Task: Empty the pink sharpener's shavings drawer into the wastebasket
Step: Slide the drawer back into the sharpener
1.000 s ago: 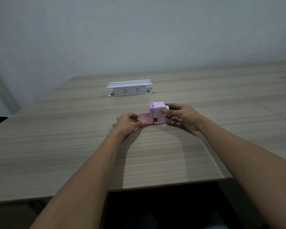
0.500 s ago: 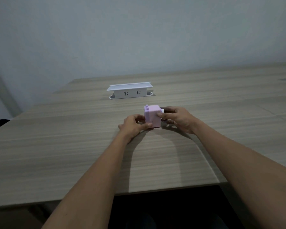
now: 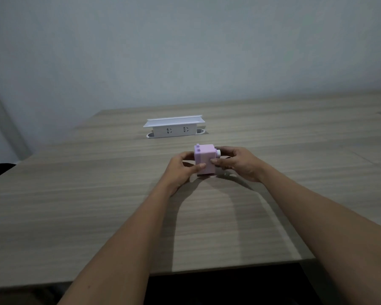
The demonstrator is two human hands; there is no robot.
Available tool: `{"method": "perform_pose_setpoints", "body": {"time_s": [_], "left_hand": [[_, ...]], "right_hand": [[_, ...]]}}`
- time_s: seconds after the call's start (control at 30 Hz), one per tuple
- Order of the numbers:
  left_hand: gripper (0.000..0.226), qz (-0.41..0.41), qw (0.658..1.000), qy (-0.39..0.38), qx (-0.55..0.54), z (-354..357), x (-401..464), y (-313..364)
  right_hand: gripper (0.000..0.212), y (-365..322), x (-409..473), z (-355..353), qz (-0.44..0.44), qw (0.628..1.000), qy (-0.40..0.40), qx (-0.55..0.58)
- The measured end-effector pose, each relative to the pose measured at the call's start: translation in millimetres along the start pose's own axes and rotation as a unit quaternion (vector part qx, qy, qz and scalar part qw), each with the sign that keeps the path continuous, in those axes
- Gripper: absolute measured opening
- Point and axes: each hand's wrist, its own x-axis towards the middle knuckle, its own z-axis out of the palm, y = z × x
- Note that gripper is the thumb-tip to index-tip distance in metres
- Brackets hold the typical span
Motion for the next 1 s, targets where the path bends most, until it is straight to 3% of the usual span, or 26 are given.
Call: {"method": "perform_pose_setpoints", "body": {"time_s": [0.3,0.7,1.0], "left_hand": [[0.055,0.03,0.999,0.006,0.011,16.2,61.5,22.8],[0.056,0.004,1.0,0.005,0.018,43.7,170.5,15.7],[0.051,-0.012,1.0,0.005,0.025,59.0,213.5,-10.0]], "right_hand": [[0.054,-22.2,35.9,-36.2,-0.037,0.998,0.037,-0.037],[0.052,-1.5,125.0,-94.4,-0.047,0.992,0.066,-0.093],[0.05,22.2,154.9,-113.8,-0.015,0.998,0.052,-0.041]]}}
